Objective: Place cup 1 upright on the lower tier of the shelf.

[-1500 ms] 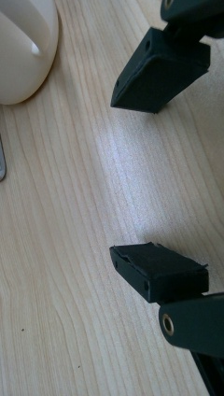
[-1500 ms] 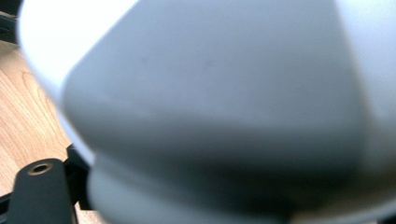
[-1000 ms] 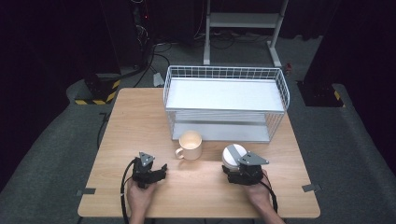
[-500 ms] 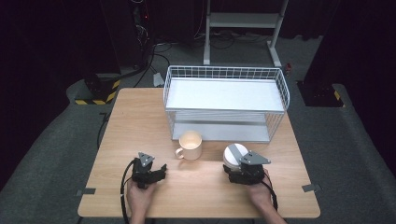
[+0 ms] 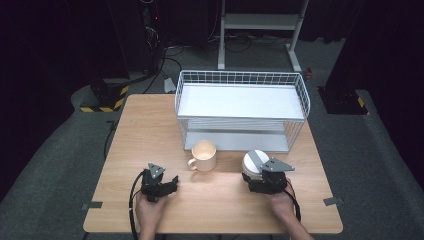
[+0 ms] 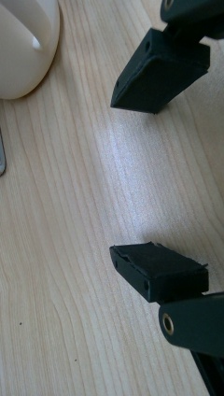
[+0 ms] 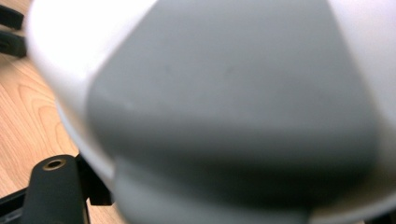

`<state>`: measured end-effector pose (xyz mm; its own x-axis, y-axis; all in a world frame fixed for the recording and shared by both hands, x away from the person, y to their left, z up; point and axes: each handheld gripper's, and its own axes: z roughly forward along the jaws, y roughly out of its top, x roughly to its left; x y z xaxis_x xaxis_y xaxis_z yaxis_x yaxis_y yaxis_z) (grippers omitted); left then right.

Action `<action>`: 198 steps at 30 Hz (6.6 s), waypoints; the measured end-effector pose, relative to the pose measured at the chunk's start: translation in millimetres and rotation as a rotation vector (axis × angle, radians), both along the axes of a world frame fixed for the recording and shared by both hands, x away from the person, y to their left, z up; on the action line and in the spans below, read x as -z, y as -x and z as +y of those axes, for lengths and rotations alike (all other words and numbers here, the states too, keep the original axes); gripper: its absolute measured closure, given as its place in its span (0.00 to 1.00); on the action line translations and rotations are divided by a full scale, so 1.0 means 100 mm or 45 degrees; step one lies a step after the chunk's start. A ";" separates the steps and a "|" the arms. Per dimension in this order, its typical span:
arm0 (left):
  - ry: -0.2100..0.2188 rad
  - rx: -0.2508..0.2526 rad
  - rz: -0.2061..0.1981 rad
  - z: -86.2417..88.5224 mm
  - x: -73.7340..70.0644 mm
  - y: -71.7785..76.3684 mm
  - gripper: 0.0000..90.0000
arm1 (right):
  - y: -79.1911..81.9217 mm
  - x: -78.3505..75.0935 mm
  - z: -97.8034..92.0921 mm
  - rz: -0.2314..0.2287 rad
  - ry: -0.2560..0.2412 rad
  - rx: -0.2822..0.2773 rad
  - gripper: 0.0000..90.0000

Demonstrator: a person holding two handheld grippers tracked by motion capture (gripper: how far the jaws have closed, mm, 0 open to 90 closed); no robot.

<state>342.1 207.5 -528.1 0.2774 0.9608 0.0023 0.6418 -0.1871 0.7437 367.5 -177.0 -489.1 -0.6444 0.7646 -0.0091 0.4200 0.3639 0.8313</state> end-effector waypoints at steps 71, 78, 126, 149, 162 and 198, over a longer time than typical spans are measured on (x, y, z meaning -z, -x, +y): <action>-0.001 0.000 -0.001 0.00 0.00 0.00 0.27 | -0.95 -0.01 -0.04 0.013 0.006 0.235 0.21; -0.002 -0.002 -0.001 0.00 0.00 0.00 0.27 | -0.99 0.01 -0.04 -0.013 -0.006 0.236 0.21; -0.001 0.004 -0.001 0.00 0.00 0.00 0.27 | -1.00 0.07 -0.12 0.053 -0.030 0.330 0.13; 0.000 0.015 -0.002 -0.01 0.00 -0.01 0.27 | -0.97 0.15 -0.11 0.052 0.017 0.366 0.33; -0.003 0.014 -0.002 -0.01 0.00 -0.01 0.28 | -1.08 0.14 -0.08 0.095 0.048 0.403 0.50; -0.008 0.015 -0.006 -0.01 0.00 -0.01 0.28 | -0.95 0.07 -0.26 0.054 0.007 0.418 0.51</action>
<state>342.9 206.5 -528.2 0.2885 0.9574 0.0096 0.6358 -0.1991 0.7457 462.1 -202.5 -496.0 -0.3633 0.9317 0.0075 0.5498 0.2079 0.8090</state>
